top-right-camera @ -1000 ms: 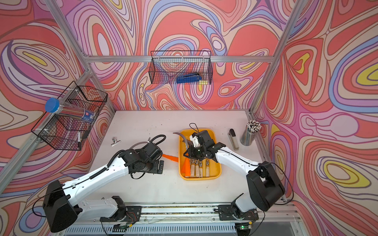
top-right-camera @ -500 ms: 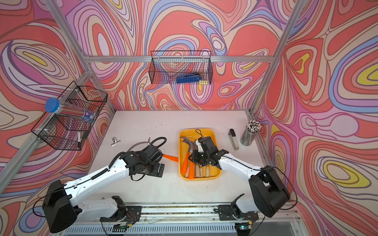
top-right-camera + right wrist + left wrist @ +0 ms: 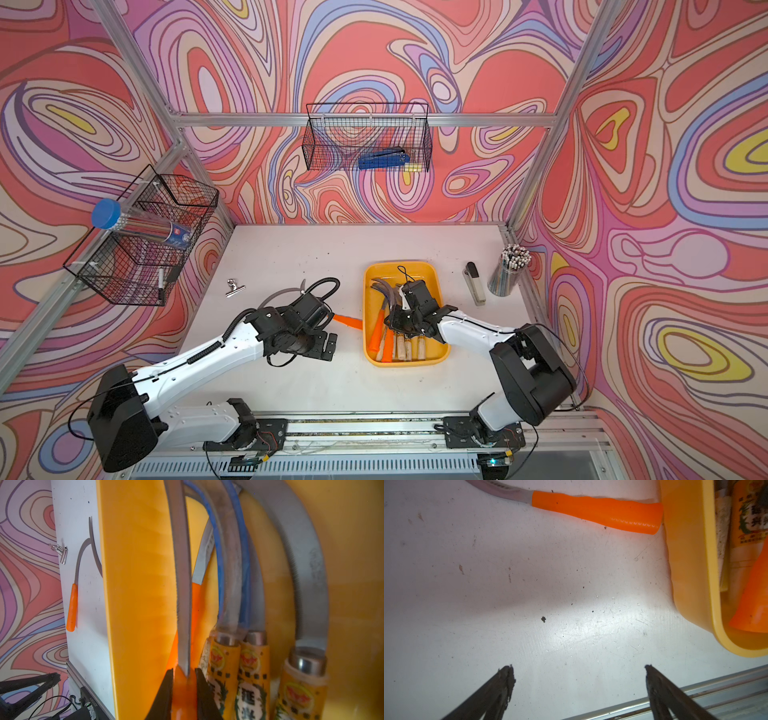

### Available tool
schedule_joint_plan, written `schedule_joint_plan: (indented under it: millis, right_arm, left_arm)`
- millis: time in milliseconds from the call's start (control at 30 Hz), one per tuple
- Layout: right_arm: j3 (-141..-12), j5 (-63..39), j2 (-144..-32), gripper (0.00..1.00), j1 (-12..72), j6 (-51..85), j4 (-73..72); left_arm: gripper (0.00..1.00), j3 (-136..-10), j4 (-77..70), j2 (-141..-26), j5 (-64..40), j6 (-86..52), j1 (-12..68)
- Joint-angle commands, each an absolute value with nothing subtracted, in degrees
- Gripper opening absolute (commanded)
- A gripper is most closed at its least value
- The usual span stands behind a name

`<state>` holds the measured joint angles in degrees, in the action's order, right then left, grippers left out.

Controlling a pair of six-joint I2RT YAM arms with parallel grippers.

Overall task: Put small sickles into storage boxes
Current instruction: Place the sickle in the storage box.

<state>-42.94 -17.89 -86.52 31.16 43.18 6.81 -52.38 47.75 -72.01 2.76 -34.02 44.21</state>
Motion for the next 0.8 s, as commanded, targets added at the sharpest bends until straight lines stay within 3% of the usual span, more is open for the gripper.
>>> schedule_joint_plan:
  millis: [0,133,233,300,367,433,767]
  right_arm:
    - [-43.41,-17.29,-88.39,0.05,30.94,43.55,3.93]
    - [-44.54,-17.66,-89.91,0.16,30.94,42.96,4.23]
    - [-45.69,-16.26,-89.10,0.32,30.94,41.87,7.02]
    - [-46.61,-15.02,-87.21,0.53,30.94,40.83,9.43]
    - [-47.31,-14.29,-84.77,0.82,30.96,40.07,11.97]
    - [-48.62,-13.13,-82.85,0.98,30.96,38.88,15.01]
    - [-50.89,-13.49,-76.98,0.98,30.94,37.72,19.17]
  left_arm:
    - [1.00,-51.94,47.11,-72.84,2.20,-32.97,43.95]
    - [1.00,-52.09,46.78,-73.80,2.11,-32.87,43.77]
    - [1.00,-52.25,46.83,-74.52,2.11,-32.86,43.52]
    - [1.00,-52.49,47.09,-74.77,2.09,-32.87,43.17]
    - [1.00,-52.52,47.37,-74.81,2.11,-33.07,42.66]
    - [1.00,-52.56,47.46,-74.78,2.11,-33.30,42.08]
    - [1.00,-54.30,48.63,-77.43,3.34,-35.68,35.09]
